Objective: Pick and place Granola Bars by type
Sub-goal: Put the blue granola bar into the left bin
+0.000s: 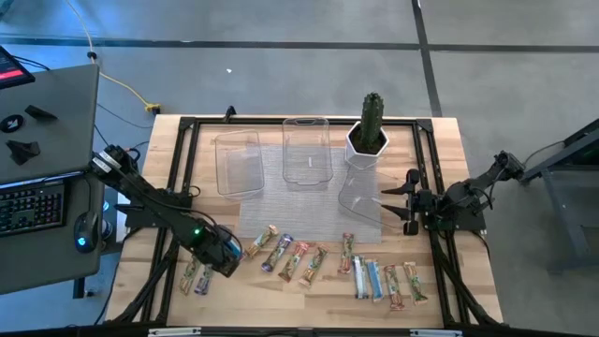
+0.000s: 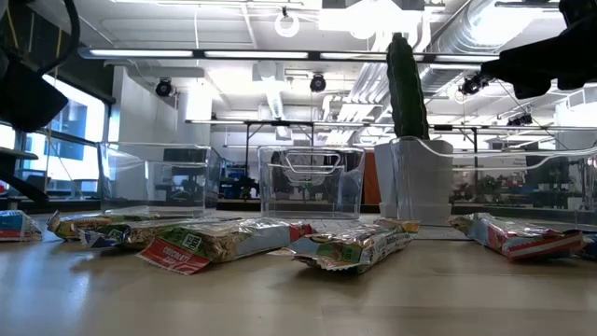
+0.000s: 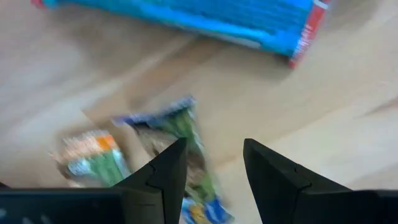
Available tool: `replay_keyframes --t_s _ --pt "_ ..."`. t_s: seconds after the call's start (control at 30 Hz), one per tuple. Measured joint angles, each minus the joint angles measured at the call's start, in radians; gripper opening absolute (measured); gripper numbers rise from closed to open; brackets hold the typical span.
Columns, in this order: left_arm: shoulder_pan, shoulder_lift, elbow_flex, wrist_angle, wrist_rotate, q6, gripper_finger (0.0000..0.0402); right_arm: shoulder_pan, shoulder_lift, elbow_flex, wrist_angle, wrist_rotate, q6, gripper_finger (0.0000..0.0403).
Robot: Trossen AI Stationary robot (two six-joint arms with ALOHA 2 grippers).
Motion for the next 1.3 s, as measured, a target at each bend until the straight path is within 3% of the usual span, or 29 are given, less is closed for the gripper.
replay_keyframes --t_s 0.3,0.67,1.03,1.17,1.3 --pt "0.0 0.0 0.048 -0.168 0.032 -0.091 0.0152 0.0 0.0 0.0 0.0 0.0 -0.001 0.017" --pt "0.0 0.006 0.05 -0.173 -0.052 -0.062 0.0152 0.0 0.0 0.0 0.0 0.0 -0.001 0.017" --pt "-0.001 0.006 0.049 -0.183 -0.025 -0.055 0.0152 0.0 0.0 0.0 0.0 0.0 -0.002 0.0169" --pt "-0.014 0.006 0.04 -0.173 0.041 -0.081 0.0152 0.0 0.0 0.0 0.0 0.0 -0.001 0.0169" --pt "-0.05 0.006 0.04 -0.161 0.017 -0.091 0.0159 0.0 0.0 0.0 0.0 0.0 -0.001 0.017"
